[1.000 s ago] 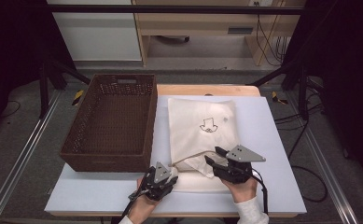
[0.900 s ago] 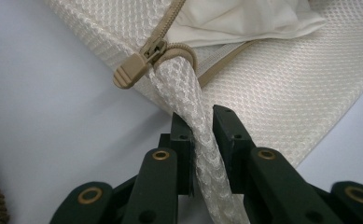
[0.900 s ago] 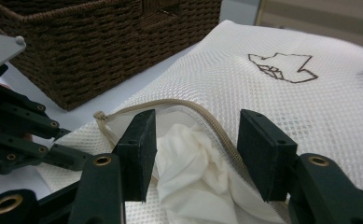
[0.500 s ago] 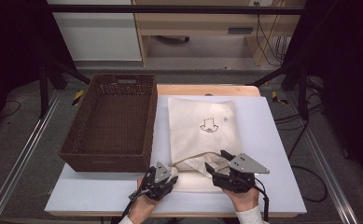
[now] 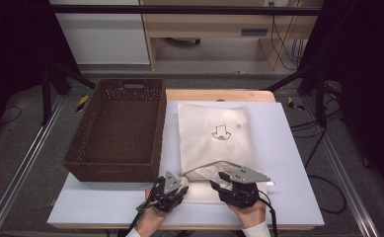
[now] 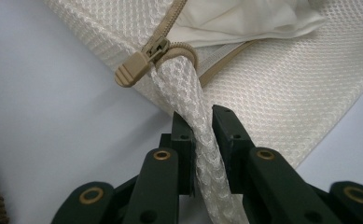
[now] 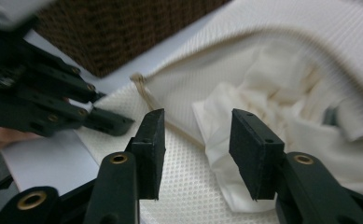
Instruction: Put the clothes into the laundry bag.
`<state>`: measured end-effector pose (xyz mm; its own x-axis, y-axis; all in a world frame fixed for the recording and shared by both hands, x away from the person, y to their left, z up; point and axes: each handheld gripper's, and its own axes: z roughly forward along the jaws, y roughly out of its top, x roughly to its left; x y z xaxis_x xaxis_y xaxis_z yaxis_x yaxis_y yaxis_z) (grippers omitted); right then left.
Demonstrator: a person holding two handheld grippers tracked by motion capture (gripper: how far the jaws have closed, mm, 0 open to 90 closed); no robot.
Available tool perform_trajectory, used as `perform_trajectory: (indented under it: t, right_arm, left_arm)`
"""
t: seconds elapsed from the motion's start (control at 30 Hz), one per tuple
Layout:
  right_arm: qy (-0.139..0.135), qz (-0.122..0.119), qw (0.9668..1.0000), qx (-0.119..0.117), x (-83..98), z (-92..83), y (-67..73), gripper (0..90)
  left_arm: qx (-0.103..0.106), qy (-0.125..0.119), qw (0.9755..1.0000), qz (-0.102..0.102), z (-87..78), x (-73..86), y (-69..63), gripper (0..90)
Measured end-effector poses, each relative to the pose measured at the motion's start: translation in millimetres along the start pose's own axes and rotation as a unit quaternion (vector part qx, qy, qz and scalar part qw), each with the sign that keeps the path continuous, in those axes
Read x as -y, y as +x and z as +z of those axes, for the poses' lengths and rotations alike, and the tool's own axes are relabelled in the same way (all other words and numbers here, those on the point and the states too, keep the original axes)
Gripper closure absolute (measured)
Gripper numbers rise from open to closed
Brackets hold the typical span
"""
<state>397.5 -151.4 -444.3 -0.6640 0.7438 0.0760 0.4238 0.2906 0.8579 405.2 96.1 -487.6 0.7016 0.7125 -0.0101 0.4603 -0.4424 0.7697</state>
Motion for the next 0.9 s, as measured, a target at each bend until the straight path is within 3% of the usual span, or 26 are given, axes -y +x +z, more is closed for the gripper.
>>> perform_trajectory:
  t: [0.1, 0.17, 0.2, 0.33, 0.43, 0.63, 0.9]
  right_arm:
    - [0.037, 0.016, 0.9991, 0.01, 7.0, 19.3, -3.3, 61.3]
    - [0.05, 0.016, 0.9984, 0.022, 9.5, 26.9, -5.7, 64.5]
    - [0.058, 0.026, 0.9976, 0.029, 10.6, 30.3, -7.5, 66.5]
    - [0.077, 0.042, 0.9953, 0.042, 11.9, 42.9, -15.1, 78.4]
    - [0.077, 0.045, 0.9949, 0.047, 10.2, 49.2, -20.4, 85.3]
    - [0.085, 0.022, 0.9924, 0.086, 5.3, 62.0, -26.8, 89.1]
    - [0.068, -0.011, 0.9883, 0.136, 0.8, 72.2, -33.2, 89.3]
  left_arm:
    - [0.0, 0.0, 1.0, 0.0, 0.0, 0.0, -0.1, 78.1]
    - [0.0, 0.0, 1.0, 0.001, 0.0, 0.0, -0.2, 78.1]
    - [-0.001, 0.0, 1.0, 0.002, -0.1, 0.0, -0.3, 78.1]
    - [-0.003, 0.001, 1.0, 0.003, -0.2, -0.1, -0.5, 78.1]
    - [-0.001, 0.0, 1.0, 0.001, 0.0, -0.1, -0.3, 78.1]
    - [-0.001, 0.0, 1.0, 0.001, 0.0, -0.1, -0.2, 78.1]
    - [-0.001, 0.001, 1.0, 0.001, 0.0, -0.1, -0.2, 78.2]
